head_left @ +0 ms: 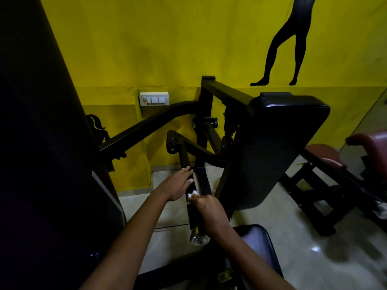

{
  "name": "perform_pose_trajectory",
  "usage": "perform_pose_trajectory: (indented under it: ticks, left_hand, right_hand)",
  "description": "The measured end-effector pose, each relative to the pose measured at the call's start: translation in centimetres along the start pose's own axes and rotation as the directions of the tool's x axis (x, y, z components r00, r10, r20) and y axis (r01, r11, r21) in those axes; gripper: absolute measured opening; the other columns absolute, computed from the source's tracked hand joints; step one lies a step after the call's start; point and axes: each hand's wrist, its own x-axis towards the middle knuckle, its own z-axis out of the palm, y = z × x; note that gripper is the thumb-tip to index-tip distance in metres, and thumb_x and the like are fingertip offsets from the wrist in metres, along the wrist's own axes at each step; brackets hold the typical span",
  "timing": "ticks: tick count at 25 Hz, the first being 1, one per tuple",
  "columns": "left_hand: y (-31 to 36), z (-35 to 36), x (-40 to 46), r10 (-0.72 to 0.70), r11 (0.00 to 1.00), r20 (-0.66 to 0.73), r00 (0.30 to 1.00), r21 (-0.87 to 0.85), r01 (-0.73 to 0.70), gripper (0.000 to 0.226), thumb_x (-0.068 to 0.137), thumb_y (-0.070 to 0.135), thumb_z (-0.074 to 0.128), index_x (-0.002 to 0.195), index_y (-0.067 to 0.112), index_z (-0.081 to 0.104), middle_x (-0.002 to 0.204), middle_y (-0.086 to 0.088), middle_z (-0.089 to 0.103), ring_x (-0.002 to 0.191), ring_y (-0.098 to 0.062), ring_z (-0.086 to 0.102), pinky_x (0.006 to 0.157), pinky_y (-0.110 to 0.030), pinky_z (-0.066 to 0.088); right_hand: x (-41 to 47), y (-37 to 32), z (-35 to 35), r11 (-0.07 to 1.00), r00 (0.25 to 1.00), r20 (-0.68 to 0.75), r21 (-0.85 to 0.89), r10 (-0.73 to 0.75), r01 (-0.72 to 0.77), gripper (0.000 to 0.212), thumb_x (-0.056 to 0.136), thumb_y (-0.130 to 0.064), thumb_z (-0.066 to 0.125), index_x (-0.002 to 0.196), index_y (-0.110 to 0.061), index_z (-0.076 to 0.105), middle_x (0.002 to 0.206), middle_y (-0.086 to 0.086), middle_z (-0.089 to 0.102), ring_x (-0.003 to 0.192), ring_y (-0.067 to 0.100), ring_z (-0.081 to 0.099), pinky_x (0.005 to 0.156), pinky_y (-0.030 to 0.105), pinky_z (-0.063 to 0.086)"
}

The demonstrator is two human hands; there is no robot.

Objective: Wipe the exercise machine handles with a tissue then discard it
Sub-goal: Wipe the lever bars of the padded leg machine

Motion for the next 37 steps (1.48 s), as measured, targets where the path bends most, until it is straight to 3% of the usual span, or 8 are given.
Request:
perform_pose_trajectory:
  ticks: [5, 11, 18, 21, 25, 28, 32, 37]
  left_hand:
    - [0.9, 0.3, -1.2, -0.015, 1.000, -0.009, 1.000, 0.021, 0.015, 0.049, 0.104, 0.030, 0.030, 0.149, 0.012, 0.026, 0.159, -0.004, 0.015, 0.145, -0.017, 0.018, 0.113, -0.030, 0.022]
    - [1.5, 0.8, -1.6, -0.027, 0.999, -0.031, 0.999, 0.039, 0.028, 0.048, 0.104, 0.030, 0.029, 0.149, 0.011, 0.027, 0.159, -0.004, 0.016, 0.145, -0.017, 0.019, 0.113, -0.030, 0.022]
    - [1.1, 1.0, -1.5, -0.022, 1.000, -0.060, 0.998, 0.002, 0.023, 0.050, 0.104, 0.033, 0.030, 0.149, 0.014, 0.026, 0.159, -0.002, 0.015, 0.145, -0.016, 0.018, 0.113, -0.030, 0.021]
    - [-0.1, 0.9, -1.0, -0.063, 0.995, -0.088, 0.994, -0.078, 0.056, 0.051, 0.103, 0.034, 0.031, 0.149, 0.013, 0.025, 0.159, -0.003, 0.017, 0.145, -0.017, 0.018, 0.113, -0.031, 0.021]
    - [-1.6, 0.5, 0.8, -0.088, 0.991, -0.131, 0.988, -0.111, 0.073, 0.049, 0.103, 0.030, 0.033, 0.149, 0.012, 0.027, 0.158, -0.004, 0.020, 0.144, -0.017, 0.021, 0.113, -0.030, 0.023]
    - [-3.2, 0.4, 2.8, -0.099, 0.988, -0.158, 0.982, -0.130, 0.078, 0.049, 0.103, 0.030, 0.033, 0.149, 0.013, 0.027, 0.157, -0.004, 0.022, 0.144, -0.016, 0.022, 0.113, -0.029, 0.024]
    - [-5.3, 0.1, 5.9, -0.091, 0.988, -0.168, 0.982, -0.135, 0.069, 0.050, 0.103, 0.030, 0.033, 0.149, 0.012, 0.026, 0.157, -0.004, 0.023, 0.144, -0.016, 0.021, 0.112, -0.027, 0.022]
    - [-7.9, -0.6, 10.1, -0.030, 1.000, -0.167, 0.986, 0.002, 0.031, 0.053, 0.104, 0.032, 0.028, 0.151, 0.012, 0.016, 0.160, -0.003, 0.012, 0.147, -0.015, 0.004, 0.117, -0.028, 0.004]
  right_hand:
    - [-1.9, -1.3, -1.5, 0.997, 0.998, 0.063, -0.076, 0.017, -0.012, 0.010, 0.080, -0.008, 0.067, 0.087, -0.015, 0.064, 0.078, 0.006, 0.066, 0.065, 0.027, 0.066, 0.050, 0.033, 0.048]
    - [-4.1, -1.8, -1.7, 0.998, 0.998, 0.066, -0.057, 0.004, -0.001, 0.012, 0.079, -0.007, 0.065, 0.085, -0.015, 0.059, 0.081, 0.007, 0.065, 0.063, 0.030, 0.065, 0.048, 0.033, 0.050]
    - [-4.3, -1.0, -3.3, 0.994, 0.993, 0.117, 0.112, -0.024, 0.011, 0.017, 0.085, -0.012, 0.059, 0.100, -0.016, 0.067, 0.096, 0.005, 0.071, 0.088, 0.025, 0.068, 0.071, 0.037, 0.055]
    - [-1.8, 0.2, -4.6, 0.962, 0.991, 0.096, 0.249, 0.094, -0.115, 0.033, 0.081, -0.003, 0.063, 0.112, -0.015, 0.068, 0.114, 0.001, 0.069, 0.102, 0.010, 0.065, 0.087, 0.027, 0.053]
    - [3.0, 1.8, -4.4, 0.917, 0.962, 0.003, 0.301, 0.274, -0.262, 0.039, 0.084, 0.007, 0.056, 0.117, -0.011, 0.065, 0.102, 0.008, 0.071, 0.081, 0.010, 0.065, 0.075, 0.021, 0.053]
    - [7.0, 3.7, -2.0, 0.861, 0.916, -0.035, 0.357, 0.401, -0.363, 0.035, 0.085, 0.005, 0.053, 0.115, -0.009, 0.066, 0.106, 0.008, 0.071, 0.093, 0.015, 0.066, 0.082, 0.027, 0.055]
    - [12.0, 5.4, 0.5, 0.779, 0.856, -0.036, 0.436, 0.515, -0.450, 0.025, 0.091, -0.008, 0.055, 0.112, -0.008, 0.068, 0.106, 0.007, 0.071, 0.097, 0.014, 0.065, 0.075, 0.017, 0.046]
    - [19.1, 8.0, 3.7, 0.689, 0.786, -0.020, 0.495, 0.618, -0.529, 0.027, 0.091, -0.008, 0.056, 0.117, -0.005, 0.064, 0.112, 0.011, 0.068, 0.103, 0.018, 0.064, 0.082, 0.018, 0.046]
